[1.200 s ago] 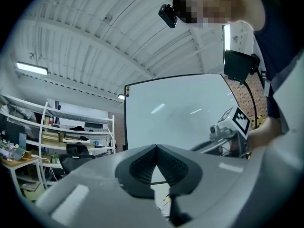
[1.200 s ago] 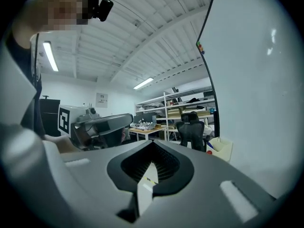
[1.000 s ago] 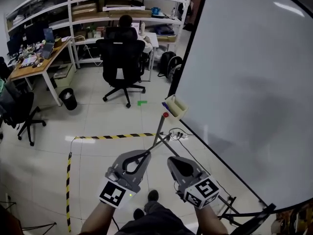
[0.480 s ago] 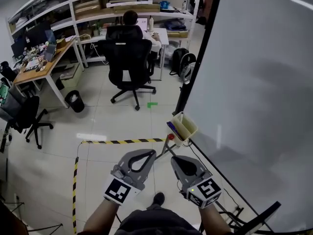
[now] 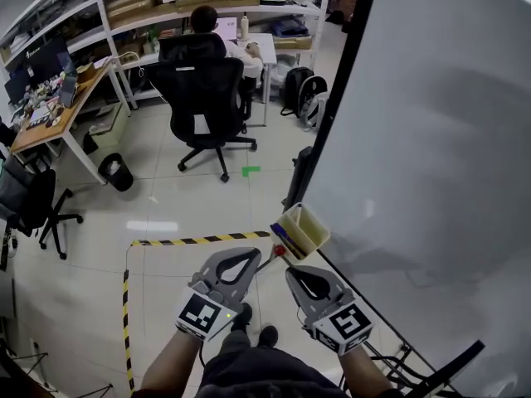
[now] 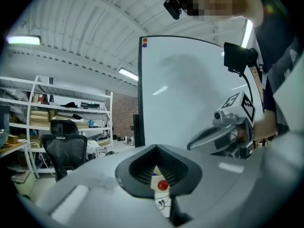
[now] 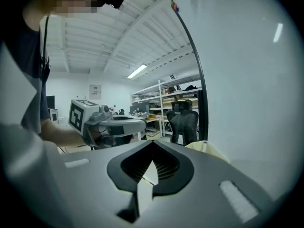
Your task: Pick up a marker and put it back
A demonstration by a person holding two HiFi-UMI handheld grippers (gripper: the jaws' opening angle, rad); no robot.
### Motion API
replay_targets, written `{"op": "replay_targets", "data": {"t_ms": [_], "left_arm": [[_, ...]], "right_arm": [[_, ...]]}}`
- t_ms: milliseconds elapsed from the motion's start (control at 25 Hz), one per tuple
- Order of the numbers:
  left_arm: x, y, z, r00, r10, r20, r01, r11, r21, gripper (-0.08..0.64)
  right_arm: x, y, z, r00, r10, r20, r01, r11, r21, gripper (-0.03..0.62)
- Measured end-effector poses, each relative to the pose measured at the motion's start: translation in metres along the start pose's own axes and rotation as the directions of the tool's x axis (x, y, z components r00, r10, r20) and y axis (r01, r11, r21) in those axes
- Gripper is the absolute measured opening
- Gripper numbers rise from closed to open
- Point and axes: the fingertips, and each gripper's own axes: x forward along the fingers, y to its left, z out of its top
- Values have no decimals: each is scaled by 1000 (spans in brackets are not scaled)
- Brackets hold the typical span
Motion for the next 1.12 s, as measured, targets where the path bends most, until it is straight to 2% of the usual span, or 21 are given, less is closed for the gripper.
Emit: {"op": "replay_targets", "data": {"t_ms": [280, 600, 760, 880, 1120], "left_arm": [[33, 24, -48, 992, -105, -71, 102, 994, -49, 2], [72, 37, -86, 969, -230, -93, 217, 967, -133, 13], [84, 35, -100, 952, -292, -90, 274, 946, -175, 88], [88, 32, -105, 943, -325, -68, 304, 929, -212, 95], [92, 30, -103, 930, -367, -28, 350, 906, -238, 95]], "right_arm": [[28, -5, -2, 998, -11, -56, 10, 1000, -17, 0], [47, -19, -5, 992, -64, -112, 68, 997, 27, 0], [53, -23, -5, 990, -75, -120, 79, 996, 29, 0], [57, -23, -6, 989, -80, -122, 84, 996, 31, 0], [59, -26, -6, 986, -96, -134, 103, 993, 50, 0]]}}
